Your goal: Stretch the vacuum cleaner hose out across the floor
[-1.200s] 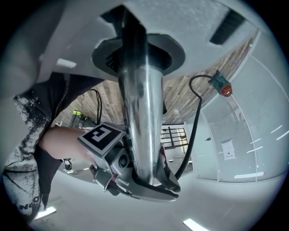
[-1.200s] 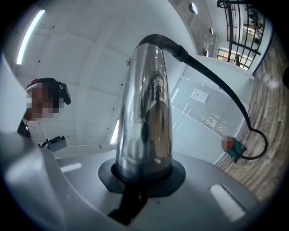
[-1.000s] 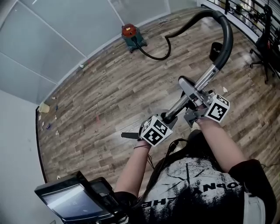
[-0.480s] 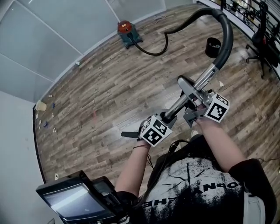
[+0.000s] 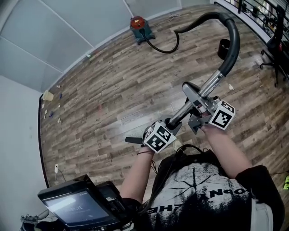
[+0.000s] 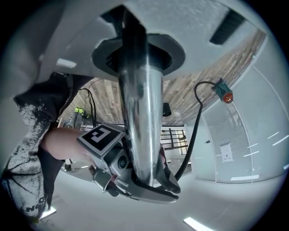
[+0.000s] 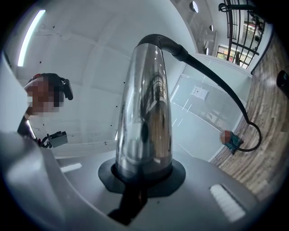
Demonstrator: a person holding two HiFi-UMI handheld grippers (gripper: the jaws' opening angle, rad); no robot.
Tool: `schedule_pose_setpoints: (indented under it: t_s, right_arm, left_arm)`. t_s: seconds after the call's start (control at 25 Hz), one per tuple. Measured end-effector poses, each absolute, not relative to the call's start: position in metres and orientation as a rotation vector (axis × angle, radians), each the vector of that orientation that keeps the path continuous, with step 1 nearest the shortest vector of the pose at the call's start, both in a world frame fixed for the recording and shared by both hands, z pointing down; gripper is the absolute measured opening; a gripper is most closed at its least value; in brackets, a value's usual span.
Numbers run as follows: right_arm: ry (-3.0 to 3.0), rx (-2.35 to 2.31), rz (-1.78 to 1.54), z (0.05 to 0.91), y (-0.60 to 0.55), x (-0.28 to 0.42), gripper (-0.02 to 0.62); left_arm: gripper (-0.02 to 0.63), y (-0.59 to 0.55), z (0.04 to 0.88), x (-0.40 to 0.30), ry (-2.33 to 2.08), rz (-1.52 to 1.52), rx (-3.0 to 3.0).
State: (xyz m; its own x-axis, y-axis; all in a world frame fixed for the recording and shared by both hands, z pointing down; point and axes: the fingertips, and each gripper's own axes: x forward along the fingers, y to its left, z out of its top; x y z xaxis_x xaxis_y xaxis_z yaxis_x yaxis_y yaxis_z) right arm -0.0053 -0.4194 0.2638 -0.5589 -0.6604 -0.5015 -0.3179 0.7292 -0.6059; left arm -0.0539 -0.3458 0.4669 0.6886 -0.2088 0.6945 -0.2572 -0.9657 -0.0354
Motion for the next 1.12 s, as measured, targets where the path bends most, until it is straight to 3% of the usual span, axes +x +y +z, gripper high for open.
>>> schedule_pose_setpoints:
  t_s: [0.2, 0.64, 1.12]
  right_arm:
    - [2.201, -0.668, -0.626, 0.278, -0.342, 0.02, 0.049]
    - [2.206, -0.656, -0.73, 0.26, -0.311, 0.017, 0.049]
    - [2.142, -0.774, -0.646, 0.272, -0.18, -0.046, 0.049]
  left_arm:
    - [0.086, -0.265, 0.479, -0.026, -0.465, 1.151, 2.796]
    - [0.087, -0.218, 0.453, -0.024, -0.464, 1.116, 2.729]
    - [0.087, -0.096, 0.469, -0.1, -0.316, 1.159, 2.797]
